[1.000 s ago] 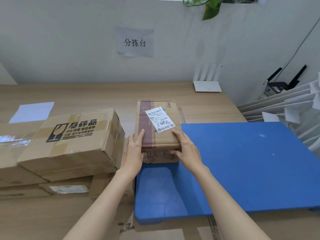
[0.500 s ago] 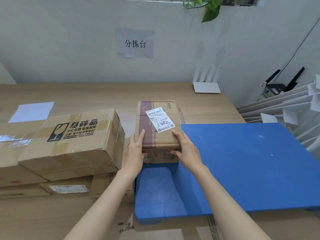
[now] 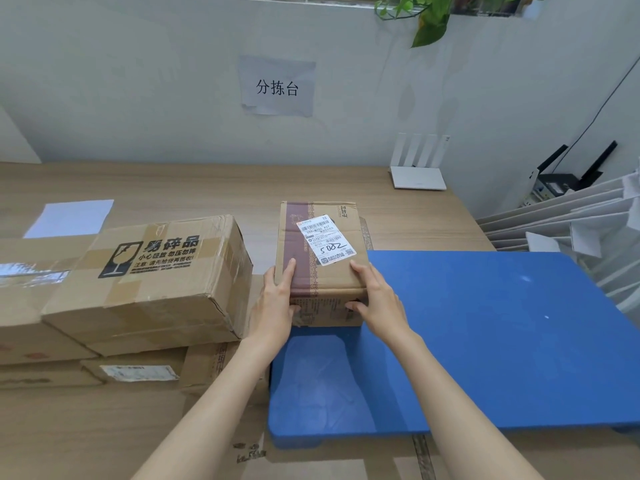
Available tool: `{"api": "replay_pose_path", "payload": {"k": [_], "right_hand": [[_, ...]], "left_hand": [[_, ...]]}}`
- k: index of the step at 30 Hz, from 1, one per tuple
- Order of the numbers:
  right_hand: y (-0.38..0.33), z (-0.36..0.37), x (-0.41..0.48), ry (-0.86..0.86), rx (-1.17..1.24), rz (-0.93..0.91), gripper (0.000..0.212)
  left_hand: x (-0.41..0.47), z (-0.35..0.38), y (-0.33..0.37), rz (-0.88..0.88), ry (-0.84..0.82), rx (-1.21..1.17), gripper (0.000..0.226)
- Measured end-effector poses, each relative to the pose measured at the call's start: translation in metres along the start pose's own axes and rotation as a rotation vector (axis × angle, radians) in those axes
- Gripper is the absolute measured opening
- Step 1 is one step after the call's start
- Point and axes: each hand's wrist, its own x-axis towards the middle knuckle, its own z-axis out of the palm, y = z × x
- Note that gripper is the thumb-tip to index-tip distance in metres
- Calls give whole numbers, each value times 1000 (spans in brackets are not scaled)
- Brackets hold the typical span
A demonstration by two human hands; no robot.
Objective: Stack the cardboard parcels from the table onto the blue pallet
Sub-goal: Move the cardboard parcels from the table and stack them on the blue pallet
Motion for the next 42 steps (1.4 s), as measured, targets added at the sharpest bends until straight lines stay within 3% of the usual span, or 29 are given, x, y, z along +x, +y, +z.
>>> {"api": "replay_pose_path", "payload": {"k": [6,14,22,29,42], "right_hand": [[-12,-11,-5,-38,79,0,81],[-66,-49,1,138,25,-49,45],[-162,-60,5,186,60,-167,37],[-298,4,-12,125,58,-295,42],[-597,213,-102,-40,241,-444,56]], "left_hand": [[-5,-9,9,-36,-96,6,95],[-6,-81,26,-12,-77,-76,50],[-13,-191,-2,-18,33,-128,35],[-63,-295,-108,-115,172,-86,35],[-218,-493,-392,-316,302,166,45]]}}
